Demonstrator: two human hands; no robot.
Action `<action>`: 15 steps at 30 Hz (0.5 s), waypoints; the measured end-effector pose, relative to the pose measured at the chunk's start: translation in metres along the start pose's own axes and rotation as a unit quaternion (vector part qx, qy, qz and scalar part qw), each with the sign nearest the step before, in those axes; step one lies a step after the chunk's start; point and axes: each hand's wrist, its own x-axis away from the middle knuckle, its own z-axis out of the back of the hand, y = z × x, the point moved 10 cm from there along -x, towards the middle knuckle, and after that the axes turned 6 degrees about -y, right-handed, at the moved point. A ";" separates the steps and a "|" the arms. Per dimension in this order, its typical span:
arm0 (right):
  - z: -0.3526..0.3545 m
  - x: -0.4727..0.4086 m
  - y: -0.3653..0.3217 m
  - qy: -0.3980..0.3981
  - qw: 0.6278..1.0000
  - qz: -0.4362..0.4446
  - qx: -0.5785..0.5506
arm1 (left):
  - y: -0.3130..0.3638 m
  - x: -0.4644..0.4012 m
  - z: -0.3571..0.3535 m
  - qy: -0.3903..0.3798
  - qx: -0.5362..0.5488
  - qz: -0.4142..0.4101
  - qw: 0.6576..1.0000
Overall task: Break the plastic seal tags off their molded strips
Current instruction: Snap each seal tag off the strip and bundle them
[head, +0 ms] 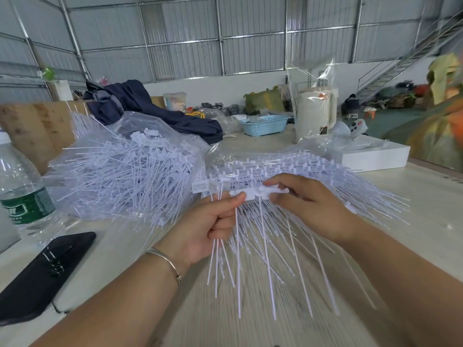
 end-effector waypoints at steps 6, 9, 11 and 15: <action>0.000 0.000 0.006 -0.032 0.992 -0.021 -0.117 | -0.005 0.002 -0.012 -0.049 0.060 0.023 0.997; -0.006 0.002 0.004 -0.065 0.981 -0.013 -0.182 | -0.012 0.003 -0.020 -0.081 0.080 0.039 0.993; -0.011 0.002 0.002 -0.081 0.977 -0.010 -0.197 | -0.014 0.003 -0.024 -0.099 0.073 0.044 0.991; -0.020 0.000 0.001 -0.094 0.973 -0.016 -0.211 | -0.018 0.006 -0.037 -0.160 0.043 0.064 0.984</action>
